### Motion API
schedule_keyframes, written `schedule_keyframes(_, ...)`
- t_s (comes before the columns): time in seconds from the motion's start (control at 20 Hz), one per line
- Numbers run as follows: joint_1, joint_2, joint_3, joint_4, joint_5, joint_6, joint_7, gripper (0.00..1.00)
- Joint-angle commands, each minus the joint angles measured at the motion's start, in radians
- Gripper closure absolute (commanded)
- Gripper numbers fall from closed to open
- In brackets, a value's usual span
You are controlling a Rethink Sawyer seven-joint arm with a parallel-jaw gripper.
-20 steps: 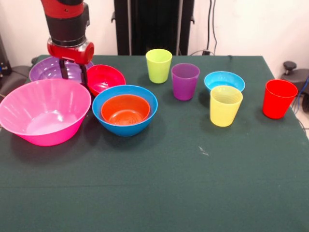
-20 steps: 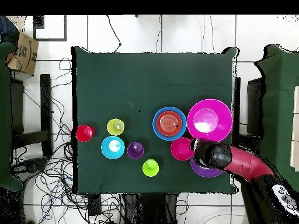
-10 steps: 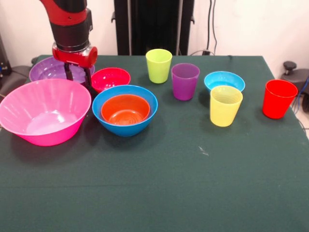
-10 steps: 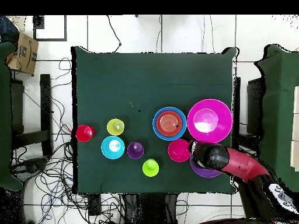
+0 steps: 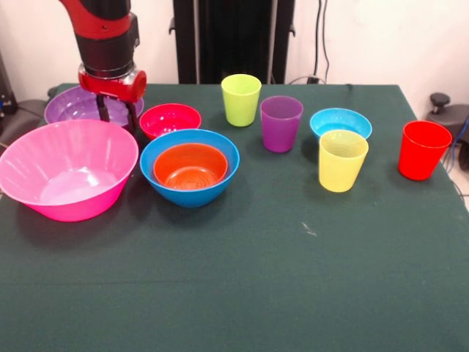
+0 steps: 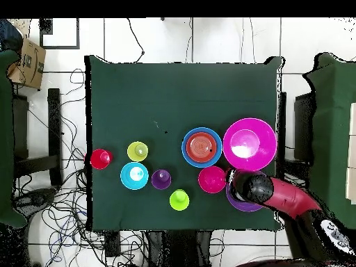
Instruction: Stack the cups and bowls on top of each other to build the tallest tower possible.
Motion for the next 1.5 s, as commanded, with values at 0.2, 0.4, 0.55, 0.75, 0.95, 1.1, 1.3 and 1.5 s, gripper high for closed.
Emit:
schedule_keyframes(0.2, 0.032, 0.041, 0.033, -0.008, -0.01, -0.048, 0.09, 0.0)
schedule_keyframes(0.4, 0.032, 0.063, 0.027, -0.004, -0.015, -0.076, 0.098, 0.0)
schedule_keyframes(0.55, 0.031, 0.099, 0.021, -0.013, -0.023, -0.11, 0.105, 0.0)
schedule_keyframes(0.75, 0.032, 0.13, 0.011, -0.023, -0.03, -0.142, 0.107, 0.0)
schedule_keyframes(0.95, 0.034, 0.152, 0.002, -0.043, -0.027, -0.15, 0.099, 0.0)
schedule_keyframes(1.1, 0.035, 0.17, 0.001, -0.059, -0.023, -0.152, 0.089, 0.0)
schedule_keyframes(1.3, 0.037, 0.187, 0.002, -0.083, -0.017, -0.141, 0.082, 0.0)
schedule_keyframes(1.5, 0.04, 0.187, 0.004, -0.091, -0.015, -0.133, 0.078, 0.0)
